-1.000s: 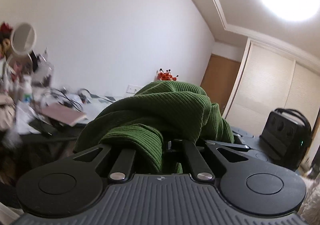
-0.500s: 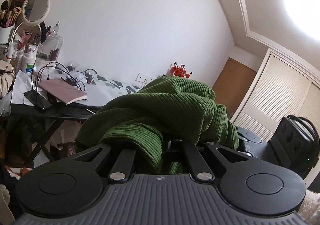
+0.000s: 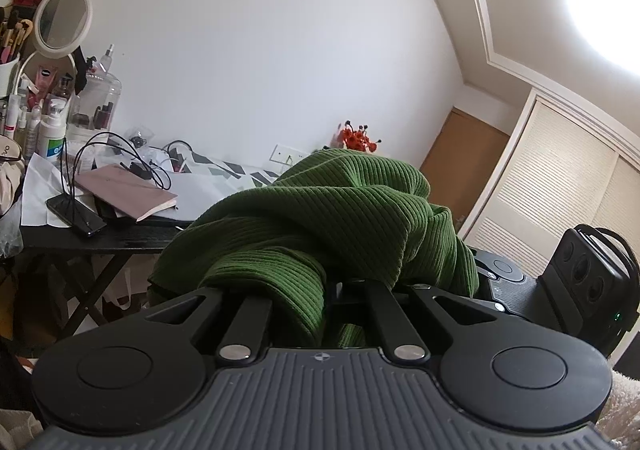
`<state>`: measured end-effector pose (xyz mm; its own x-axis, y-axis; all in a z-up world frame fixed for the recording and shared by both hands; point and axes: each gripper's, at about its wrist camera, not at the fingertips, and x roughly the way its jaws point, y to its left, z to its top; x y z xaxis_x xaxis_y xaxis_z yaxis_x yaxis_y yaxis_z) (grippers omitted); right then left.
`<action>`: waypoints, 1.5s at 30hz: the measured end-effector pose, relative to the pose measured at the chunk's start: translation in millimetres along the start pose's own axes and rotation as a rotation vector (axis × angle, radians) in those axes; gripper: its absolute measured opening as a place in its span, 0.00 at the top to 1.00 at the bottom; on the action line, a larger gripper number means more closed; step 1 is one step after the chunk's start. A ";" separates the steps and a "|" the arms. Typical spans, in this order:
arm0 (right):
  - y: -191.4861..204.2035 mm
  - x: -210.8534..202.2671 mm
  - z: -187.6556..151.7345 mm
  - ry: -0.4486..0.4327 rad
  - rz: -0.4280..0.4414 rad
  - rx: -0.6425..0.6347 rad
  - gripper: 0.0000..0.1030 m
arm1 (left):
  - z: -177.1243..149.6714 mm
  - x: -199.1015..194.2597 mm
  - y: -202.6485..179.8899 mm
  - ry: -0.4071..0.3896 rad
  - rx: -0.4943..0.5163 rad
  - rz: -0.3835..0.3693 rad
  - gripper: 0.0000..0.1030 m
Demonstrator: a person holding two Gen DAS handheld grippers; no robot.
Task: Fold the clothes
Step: 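Carry the green sweater in both tools across the room toward the table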
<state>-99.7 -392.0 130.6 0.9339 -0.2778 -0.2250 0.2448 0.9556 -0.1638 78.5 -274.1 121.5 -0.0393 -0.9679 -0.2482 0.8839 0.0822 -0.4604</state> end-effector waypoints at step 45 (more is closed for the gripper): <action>-156.1 -44.3 -43.3 0.032 0.116 0.001 0.75 | -14.2 114.5 -72.8 0.003 -0.054 0.109 0.96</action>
<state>-190.6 -533.1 124.5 0.9471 -0.1688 -0.2730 0.1363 0.9816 -0.1340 3.1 -387.6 114.5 0.0541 -0.9517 -0.3022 0.8567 0.1997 -0.4755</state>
